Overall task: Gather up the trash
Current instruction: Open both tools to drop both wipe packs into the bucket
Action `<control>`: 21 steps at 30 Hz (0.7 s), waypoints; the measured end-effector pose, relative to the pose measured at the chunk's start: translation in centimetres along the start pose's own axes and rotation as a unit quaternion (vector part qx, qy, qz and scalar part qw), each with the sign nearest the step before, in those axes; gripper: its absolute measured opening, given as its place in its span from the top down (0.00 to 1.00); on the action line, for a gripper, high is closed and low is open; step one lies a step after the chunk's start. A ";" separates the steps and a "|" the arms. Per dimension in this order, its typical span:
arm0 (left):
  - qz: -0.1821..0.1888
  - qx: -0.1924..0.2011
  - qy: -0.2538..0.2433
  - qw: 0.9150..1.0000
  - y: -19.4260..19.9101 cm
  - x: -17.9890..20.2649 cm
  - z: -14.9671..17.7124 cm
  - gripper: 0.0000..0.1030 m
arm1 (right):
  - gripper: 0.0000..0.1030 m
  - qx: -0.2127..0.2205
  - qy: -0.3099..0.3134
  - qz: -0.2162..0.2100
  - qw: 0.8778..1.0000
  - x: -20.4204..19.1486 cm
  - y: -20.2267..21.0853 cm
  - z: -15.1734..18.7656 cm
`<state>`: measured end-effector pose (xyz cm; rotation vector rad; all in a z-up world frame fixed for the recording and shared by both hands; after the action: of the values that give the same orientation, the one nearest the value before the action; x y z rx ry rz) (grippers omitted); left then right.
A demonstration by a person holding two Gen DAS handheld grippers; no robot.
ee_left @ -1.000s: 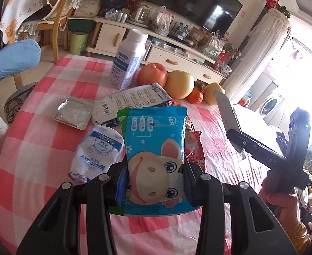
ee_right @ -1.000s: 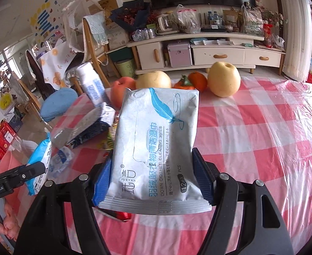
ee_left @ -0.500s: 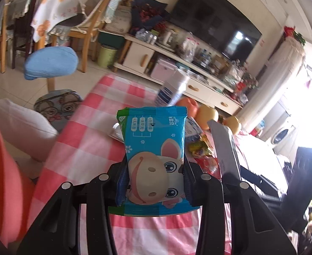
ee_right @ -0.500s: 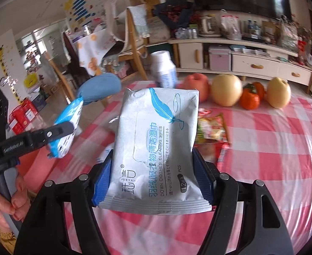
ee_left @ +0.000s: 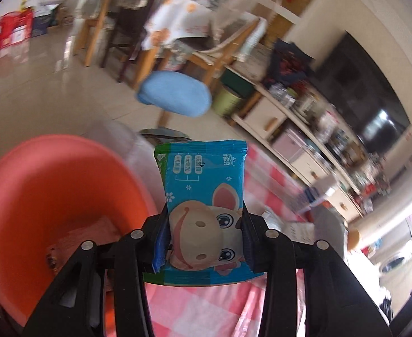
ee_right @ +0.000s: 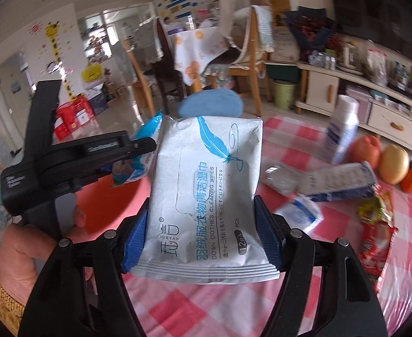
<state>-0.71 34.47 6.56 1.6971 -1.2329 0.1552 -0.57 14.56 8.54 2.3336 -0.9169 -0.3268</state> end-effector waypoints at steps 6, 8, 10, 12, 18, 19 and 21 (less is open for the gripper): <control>-0.070 0.044 0.084 0.993 1.4 -7.0 -3.9 0.58 | 0.32 -0.009 0.049 -0.031 0.998 -5.4 -3.0 -2.5; -0.085 0.060 0.103 0.989 2.2 -8.7 -4.9 0.58 | 0.32 -0.014 0.061 -0.038 0.997 -6.7 -4.2 -3.1; -0.093 0.066 0.112 0.987 2.6 -9.8 -5.4 0.58 | 0.32 -0.018 0.070 -0.044 0.996 -7.8 -5.1 -3.5; -0.095 0.067 0.124 0.985 2.7 -10.6 -5.8 0.58 | 0.31 -0.022 0.076 -0.049 0.996 -8.7 -5.9 -3.7; -0.130 0.081 0.148 0.977 3.1 -12.8 -6.5 0.50 | 0.27 -0.039 0.079 -0.080 0.993 -10.3 -8.5 -3.8; -0.131 0.089 0.153 0.975 3.4 -13.1 -6.6 0.45 | 0.25 -0.042 0.070 -0.088 0.993 -10.1 -8.8 -3.7; -0.143 0.104 0.154 0.972 4.0 -13.4 -6.8 0.36 | 0.22 -0.044 0.058 -0.098 0.993 -9.9 -9.0 -3.3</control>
<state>-7.35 48.35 4.51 1.9274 -0.7529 0.3691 -1.59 28.00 5.63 2.3379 -0.6083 -0.3019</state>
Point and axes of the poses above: each gripper's, at about its wrist camera, not at the fingertips, and y roughly against the way its jaws point, x to its right, z to its underside, the point moved 4 cm from there along -y, roughly the way its jaws point, and after that the axes turned 12 degrees about y, right-handed, at the moved point
